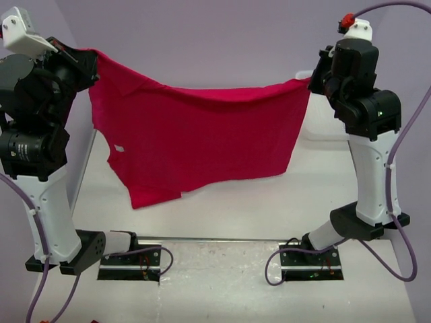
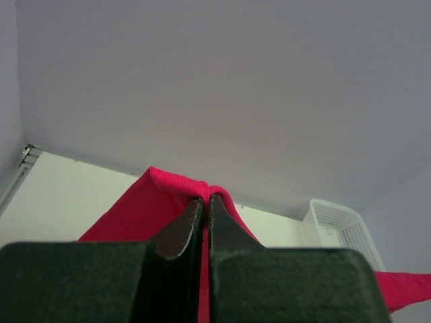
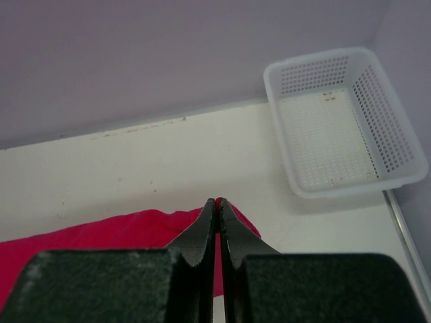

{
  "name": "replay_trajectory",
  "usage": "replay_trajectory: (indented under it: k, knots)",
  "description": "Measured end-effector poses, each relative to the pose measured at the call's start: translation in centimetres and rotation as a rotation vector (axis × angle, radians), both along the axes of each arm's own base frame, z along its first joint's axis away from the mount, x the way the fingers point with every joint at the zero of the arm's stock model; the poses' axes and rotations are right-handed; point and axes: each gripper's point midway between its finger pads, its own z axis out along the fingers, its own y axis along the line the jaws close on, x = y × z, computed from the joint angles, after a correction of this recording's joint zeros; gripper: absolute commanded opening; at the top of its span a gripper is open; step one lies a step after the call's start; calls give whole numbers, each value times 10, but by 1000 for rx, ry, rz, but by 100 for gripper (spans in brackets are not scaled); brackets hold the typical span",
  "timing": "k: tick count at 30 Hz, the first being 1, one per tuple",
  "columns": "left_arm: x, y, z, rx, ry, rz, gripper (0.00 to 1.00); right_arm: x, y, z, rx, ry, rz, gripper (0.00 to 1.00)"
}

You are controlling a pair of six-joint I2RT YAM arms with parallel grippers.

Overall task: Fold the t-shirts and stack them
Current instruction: Flatten out the tshirt

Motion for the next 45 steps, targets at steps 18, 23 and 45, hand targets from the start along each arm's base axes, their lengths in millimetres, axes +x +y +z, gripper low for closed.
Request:
replay_trajectory:
  k: [18,23,45]
  knots:
    - [-186,-21,106,-26,-481,-196,0,-194,-62,104,154,-428,58,0]
    - [-225,-30,135,-28,-618,-268,0,-228,-70,119,193,-513,89,0]
    - [196,-38,-163,112,252,-185,0,104,53,-140,-67,244,92,0]
